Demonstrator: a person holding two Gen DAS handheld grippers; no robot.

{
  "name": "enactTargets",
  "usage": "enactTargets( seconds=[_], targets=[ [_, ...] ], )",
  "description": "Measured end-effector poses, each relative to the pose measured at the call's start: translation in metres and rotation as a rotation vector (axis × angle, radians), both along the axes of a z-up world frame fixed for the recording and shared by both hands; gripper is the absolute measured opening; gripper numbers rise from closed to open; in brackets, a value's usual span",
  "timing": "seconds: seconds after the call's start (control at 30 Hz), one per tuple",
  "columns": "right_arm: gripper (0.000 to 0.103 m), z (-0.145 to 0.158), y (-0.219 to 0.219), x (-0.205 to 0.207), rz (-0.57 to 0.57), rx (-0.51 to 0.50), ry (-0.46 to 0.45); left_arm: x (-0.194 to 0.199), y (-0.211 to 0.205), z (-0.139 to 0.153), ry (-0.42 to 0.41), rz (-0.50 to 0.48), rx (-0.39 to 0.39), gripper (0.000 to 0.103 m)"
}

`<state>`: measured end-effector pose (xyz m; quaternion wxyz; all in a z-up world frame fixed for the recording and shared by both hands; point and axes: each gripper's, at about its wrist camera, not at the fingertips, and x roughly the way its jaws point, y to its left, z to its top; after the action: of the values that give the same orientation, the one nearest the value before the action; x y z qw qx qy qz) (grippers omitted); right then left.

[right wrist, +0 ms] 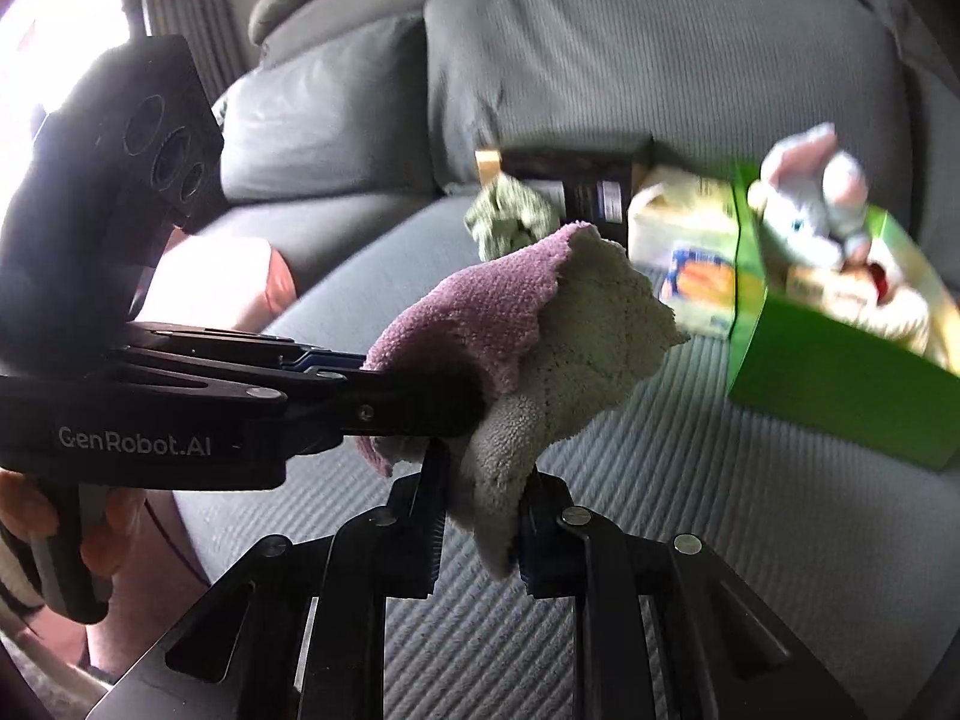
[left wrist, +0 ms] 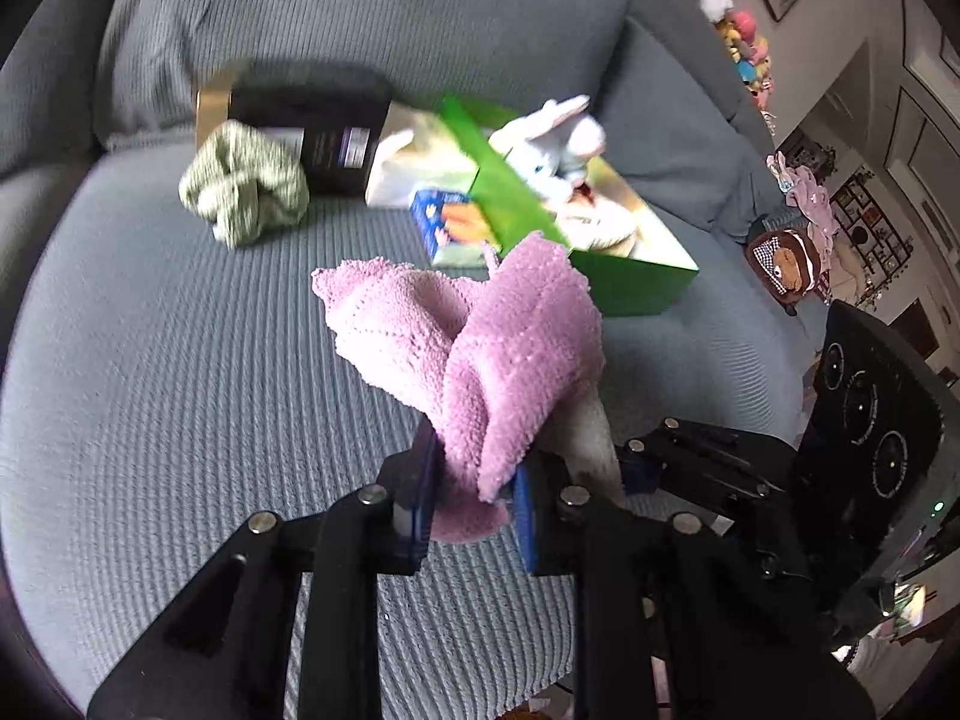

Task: Organize soft objects
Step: 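Lift the cloth with the right gripper and carry it over the green box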

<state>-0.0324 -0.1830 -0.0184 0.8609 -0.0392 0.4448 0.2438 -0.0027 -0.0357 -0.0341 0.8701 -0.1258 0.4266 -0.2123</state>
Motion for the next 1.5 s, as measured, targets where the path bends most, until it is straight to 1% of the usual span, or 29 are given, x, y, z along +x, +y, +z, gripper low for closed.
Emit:
enactTargets(
  seconds=[0.07, 0.1, 0.17, 0.6, 0.87, 1.07, 1.3, 1.5],
  targets=[
    [0.021, 0.009, 0.001, -0.003, 0.004, 0.01, -0.033, -0.003, -0.002, 0.008, -0.028, 0.005, 0.021, 0.019],
    [0.021, 0.012, 0.001, -0.004, 0.006, 0.014, -0.042, -0.004, -0.003, 0.011, -0.056, -0.012, 0.011, 0.019],
    [0.021, 0.018, 0.001, -0.006, 0.01, 0.024, -0.064, -0.005, -0.005, 0.016, -0.072, -0.009, 0.022, 0.019],
    [0.021, 0.042, -0.015, -0.018, 0.002, 0.084, -0.142, -0.013, -0.026, 0.039, -0.133, -0.015, 0.071, 0.019],
    [0.021, 0.05, -0.028, -0.028, -0.008, 0.123, -0.182, -0.014, -0.042, 0.05, -0.166, -0.024, 0.099, 0.019],
    [0.021, 0.057, -0.044, -0.021, -0.033, 0.138, -0.213, -0.003, -0.058, 0.059, -0.188, -0.044, 0.115, 0.019],
    [0.021, 0.07, -0.067, -0.009, -0.092, 0.136, -0.261, 0.02, -0.087, 0.073, -0.223, -0.094, 0.132, 0.019],
    [0.021, 0.082, -0.091, 0.007, -0.151, 0.13, -0.303, 0.044, -0.109, 0.085, -0.249, -0.144, 0.123, 0.019]
  ],
)
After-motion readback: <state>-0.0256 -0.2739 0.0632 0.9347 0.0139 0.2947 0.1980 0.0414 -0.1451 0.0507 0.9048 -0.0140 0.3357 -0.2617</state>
